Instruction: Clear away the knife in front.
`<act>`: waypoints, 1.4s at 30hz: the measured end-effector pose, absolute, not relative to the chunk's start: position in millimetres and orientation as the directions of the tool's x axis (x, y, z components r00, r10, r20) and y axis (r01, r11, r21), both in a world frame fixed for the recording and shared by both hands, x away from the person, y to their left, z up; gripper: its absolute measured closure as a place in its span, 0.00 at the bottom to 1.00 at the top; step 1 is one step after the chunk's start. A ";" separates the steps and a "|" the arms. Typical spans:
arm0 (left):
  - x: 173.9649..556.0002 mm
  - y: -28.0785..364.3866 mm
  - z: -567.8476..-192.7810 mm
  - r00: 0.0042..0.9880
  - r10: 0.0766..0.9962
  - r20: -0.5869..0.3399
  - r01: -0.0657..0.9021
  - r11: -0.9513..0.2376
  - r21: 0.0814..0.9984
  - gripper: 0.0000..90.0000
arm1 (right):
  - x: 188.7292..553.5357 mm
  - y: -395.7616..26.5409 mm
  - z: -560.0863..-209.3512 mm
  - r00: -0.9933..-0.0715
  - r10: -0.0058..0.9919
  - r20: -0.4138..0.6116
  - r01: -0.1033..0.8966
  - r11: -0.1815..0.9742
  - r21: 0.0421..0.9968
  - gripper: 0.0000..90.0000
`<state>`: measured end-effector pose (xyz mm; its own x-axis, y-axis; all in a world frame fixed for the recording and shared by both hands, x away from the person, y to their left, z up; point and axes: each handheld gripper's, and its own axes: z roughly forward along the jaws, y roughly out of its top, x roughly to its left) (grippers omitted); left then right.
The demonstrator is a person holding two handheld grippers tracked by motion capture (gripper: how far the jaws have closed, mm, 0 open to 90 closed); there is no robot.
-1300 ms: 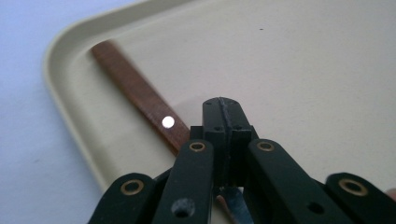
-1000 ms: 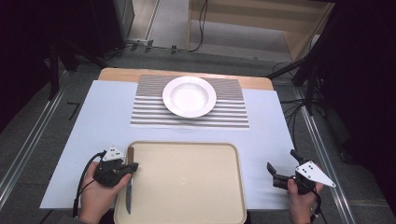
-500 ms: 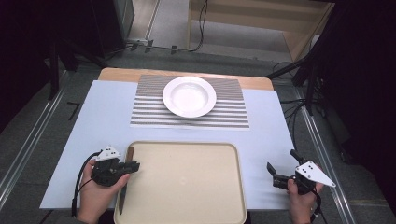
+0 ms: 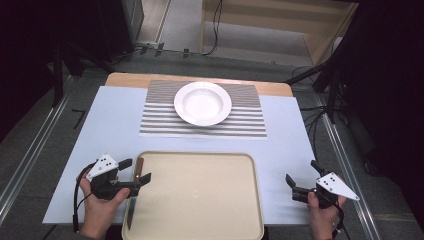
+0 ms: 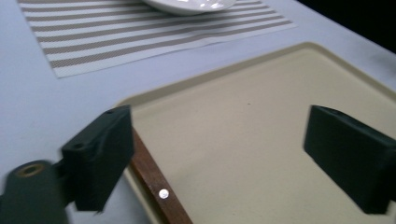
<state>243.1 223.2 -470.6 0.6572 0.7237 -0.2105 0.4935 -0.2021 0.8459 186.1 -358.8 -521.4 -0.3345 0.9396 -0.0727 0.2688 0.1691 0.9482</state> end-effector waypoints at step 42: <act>239.5 315.4 -467.7 0.546 0.820 -0.169 0.433 -0.104 0.895 0.00 | 186.2 -358.6 -521.4 -0.333 0.940 -0.072 0.271 0.169 0.948 0.00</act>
<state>239.5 315.4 -467.7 0.5463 0.8203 -0.1692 0.4330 -0.1038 0.8954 186.2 -358.6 -521.4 -0.3331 0.9401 -0.0720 0.2710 0.1686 0.9477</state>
